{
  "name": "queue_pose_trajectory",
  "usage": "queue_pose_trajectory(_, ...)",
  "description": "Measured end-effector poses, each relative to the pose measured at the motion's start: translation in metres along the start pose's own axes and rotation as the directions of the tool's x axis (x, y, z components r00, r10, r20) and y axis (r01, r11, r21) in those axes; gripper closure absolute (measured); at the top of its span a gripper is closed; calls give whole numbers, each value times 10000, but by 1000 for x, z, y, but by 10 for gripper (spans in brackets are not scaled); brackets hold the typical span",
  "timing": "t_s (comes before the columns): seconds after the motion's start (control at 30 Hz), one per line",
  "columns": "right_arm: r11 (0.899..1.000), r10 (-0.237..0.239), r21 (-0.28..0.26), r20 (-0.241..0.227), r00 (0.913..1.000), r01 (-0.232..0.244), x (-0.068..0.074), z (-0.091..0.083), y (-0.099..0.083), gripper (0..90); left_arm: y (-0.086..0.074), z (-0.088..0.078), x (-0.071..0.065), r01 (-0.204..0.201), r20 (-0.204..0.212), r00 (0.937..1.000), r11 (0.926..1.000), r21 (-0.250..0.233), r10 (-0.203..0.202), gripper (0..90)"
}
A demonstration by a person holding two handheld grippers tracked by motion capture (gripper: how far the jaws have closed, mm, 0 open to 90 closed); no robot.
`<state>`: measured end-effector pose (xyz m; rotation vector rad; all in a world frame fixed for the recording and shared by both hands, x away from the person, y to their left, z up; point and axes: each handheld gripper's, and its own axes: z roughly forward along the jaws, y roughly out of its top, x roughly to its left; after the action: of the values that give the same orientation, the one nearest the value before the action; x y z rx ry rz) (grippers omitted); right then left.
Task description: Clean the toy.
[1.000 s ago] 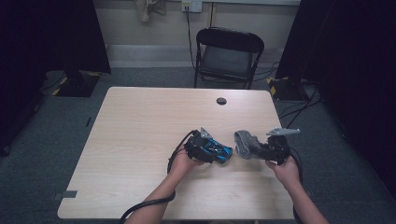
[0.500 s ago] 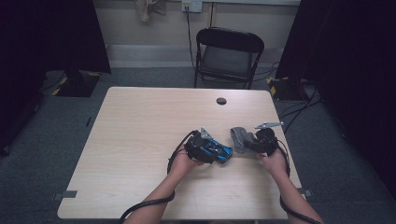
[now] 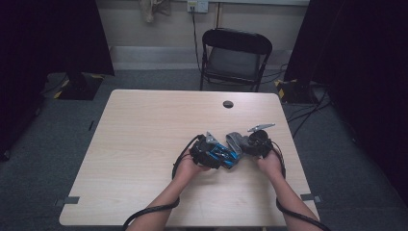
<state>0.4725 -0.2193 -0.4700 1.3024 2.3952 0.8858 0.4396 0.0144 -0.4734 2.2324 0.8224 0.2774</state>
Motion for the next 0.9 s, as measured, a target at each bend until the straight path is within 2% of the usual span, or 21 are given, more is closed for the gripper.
queue_pose_trajectory(0.5,9999,-73,115,-333,9994,77,10,22,25,715,-1,0,1,47,153,9999,10000,-70,-46,234)
queue_pose_trajectory(0.63,9999,64,116,-470,9989,-59,13,28,31,716,-1,0,1,42,174,9998,9999,-102,-40,234)
queue_pose_trajectory(0.77,9998,124,163,-446,9989,-117,17,33,36,717,-1,0,1,86,209,9997,9999,-114,-84,234)
queue_pose_trajectory(0.9,9997,-25,253,-365,9993,35,22,38,43,716,-2,-1,2,50,210,9998,9999,-123,-48,234)
